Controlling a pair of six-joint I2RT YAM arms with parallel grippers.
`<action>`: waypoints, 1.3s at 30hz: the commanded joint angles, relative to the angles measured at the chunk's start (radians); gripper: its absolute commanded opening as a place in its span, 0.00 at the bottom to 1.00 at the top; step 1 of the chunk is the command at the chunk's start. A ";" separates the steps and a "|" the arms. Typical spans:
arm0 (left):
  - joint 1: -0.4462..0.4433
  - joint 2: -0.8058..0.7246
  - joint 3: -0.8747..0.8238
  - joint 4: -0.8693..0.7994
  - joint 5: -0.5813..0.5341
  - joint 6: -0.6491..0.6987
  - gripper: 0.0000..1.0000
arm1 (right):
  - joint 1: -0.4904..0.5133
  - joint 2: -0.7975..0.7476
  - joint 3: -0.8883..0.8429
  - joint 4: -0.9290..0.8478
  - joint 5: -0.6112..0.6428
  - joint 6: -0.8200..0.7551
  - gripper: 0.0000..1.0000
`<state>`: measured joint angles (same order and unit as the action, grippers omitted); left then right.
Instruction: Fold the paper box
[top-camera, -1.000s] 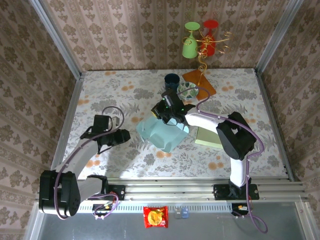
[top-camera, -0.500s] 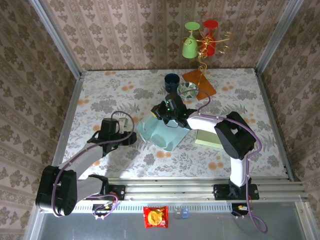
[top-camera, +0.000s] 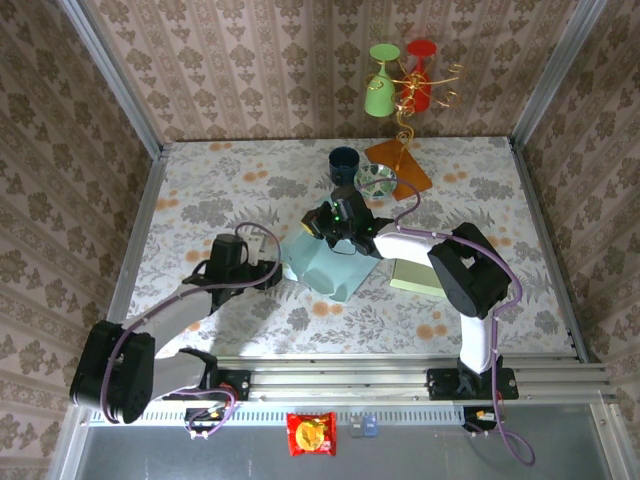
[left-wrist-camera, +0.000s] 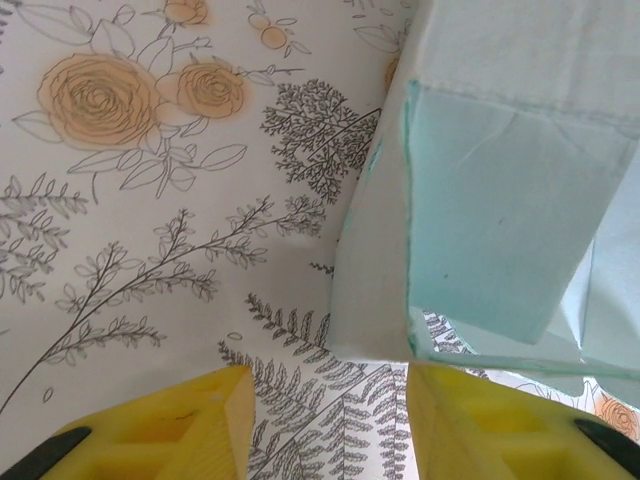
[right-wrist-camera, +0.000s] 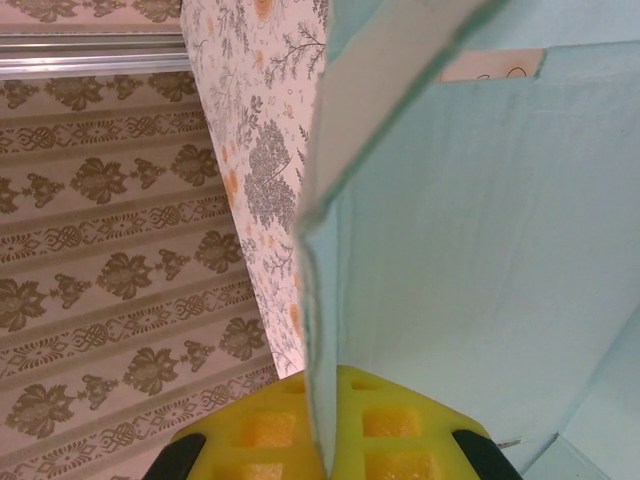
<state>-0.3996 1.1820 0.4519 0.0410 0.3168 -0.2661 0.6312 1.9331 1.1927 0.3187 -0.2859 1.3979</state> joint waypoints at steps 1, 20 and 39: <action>-0.020 0.019 0.015 0.053 0.010 0.040 0.42 | -0.009 0.018 -0.018 0.044 -0.010 0.019 0.00; -0.050 0.088 0.054 0.112 -0.024 0.045 0.33 | -0.010 0.020 -0.090 0.189 -0.010 0.077 0.00; -0.171 0.175 0.096 0.168 -0.203 0.005 0.32 | -0.004 0.025 -0.232 0.481 0.061 0.168 0.00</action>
<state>-0.5560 1.3411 0.5110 0.1738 0.1707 -0.2436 0.6201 1.9442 0.9768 0.7460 -0.2554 1.5383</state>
